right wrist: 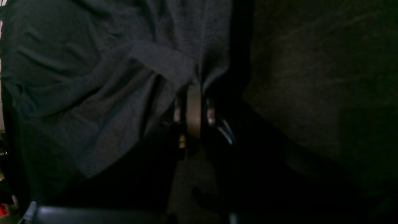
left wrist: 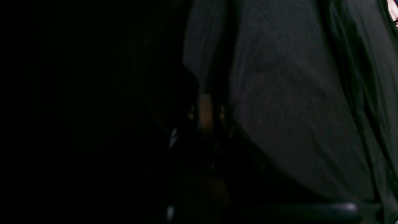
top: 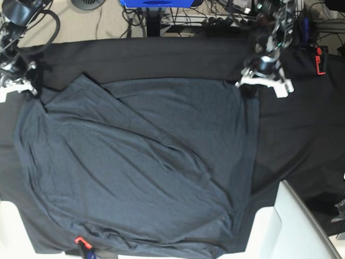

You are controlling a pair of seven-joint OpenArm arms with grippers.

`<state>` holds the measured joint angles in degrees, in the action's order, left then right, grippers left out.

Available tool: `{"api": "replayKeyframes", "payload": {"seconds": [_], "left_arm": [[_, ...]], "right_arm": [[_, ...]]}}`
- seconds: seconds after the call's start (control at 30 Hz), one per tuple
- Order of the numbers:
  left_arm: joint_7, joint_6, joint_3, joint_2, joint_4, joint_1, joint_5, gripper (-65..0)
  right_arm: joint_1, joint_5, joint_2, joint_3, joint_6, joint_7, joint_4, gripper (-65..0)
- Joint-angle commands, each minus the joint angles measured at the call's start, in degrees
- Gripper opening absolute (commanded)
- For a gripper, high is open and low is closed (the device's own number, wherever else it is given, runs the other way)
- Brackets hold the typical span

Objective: Fold the T-shirt properly
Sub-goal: 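Grasp the shirt edge with both grippers and pull it taut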

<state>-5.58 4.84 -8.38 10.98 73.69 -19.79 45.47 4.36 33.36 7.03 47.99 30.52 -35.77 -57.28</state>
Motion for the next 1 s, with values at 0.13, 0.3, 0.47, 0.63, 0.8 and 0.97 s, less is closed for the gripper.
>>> {"api": "replayKeyframes", "payload": {"seconds": [0.13,0.3,0.47,0.63,0.8,0.97], "left_arm": [[1.1,0.7,-0.3,2.2,4.2,-1.4,0.3,-65.0],[1.0,0.7,-0.2,3.0,4.5,-1.8,0.3,-65.0],[-4.3,0.7,-1.4,3.0,5.0,-1.6,0.3,-65.0],[-9.2,0.7,-6.6,2.6,9.3,-2.5,0.3,-65.0],[-12.1,0.7,-7.9,3.0,12.0,-4.6,0.2,-65.0],[-12.2,0.7,-7.9,2.6,13.6,-7.9,0.2,-65.0]], "right_arm": [[1.2,-2.0,0.6,0.1,-1.5,-3.1,-7.4,-65.0],[1.1,-2.0,0.5,0.1,-1.6,-6.7,-11.9,-65.0],[1.5,-2.0,0.7,0.1,-4.4,-6.7,-13.3,-65.0],[1.7,-2.0,0.8,0.1,-5.3,-8.1,-13.4,-65.0],[2.7,-2.0,0.8,0.1,-5.4,-11.7,-16.0,-65.0],[3.9,-2.0,0.8,0.4,-6.8,-14.9,-17.2,-65.0]]}}
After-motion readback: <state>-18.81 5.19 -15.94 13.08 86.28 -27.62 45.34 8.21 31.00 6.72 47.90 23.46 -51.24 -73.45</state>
